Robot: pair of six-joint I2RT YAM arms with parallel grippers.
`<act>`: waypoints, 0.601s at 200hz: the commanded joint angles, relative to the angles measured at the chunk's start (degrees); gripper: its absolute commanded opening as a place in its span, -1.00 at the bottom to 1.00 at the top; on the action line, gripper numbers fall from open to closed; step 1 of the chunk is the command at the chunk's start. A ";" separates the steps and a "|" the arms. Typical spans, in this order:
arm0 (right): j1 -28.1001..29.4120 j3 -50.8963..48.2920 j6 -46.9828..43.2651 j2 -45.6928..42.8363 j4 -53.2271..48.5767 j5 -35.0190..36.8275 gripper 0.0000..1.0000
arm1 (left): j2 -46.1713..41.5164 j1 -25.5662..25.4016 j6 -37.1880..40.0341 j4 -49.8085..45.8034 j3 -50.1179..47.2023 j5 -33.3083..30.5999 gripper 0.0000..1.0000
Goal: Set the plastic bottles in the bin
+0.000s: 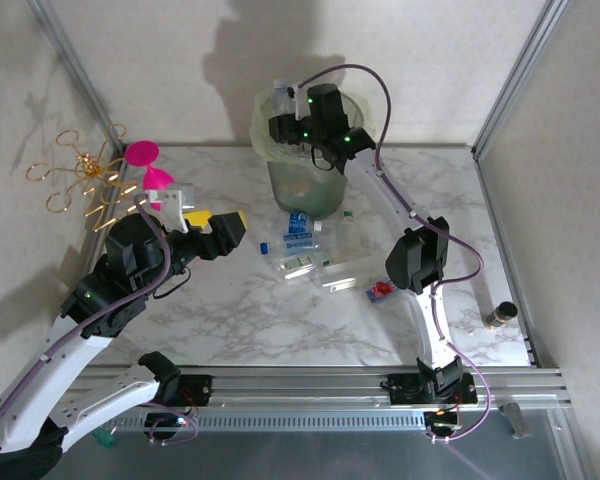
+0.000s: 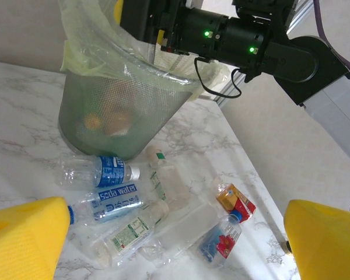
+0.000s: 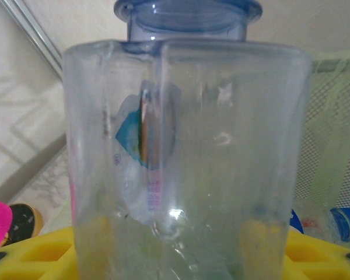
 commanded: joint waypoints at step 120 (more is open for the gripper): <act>-0.08 0.52 -5.39 0.58 1.88 7.72 0.37 | 1.72 -0.51 1.85 0.67 0.12 -1.04 0.89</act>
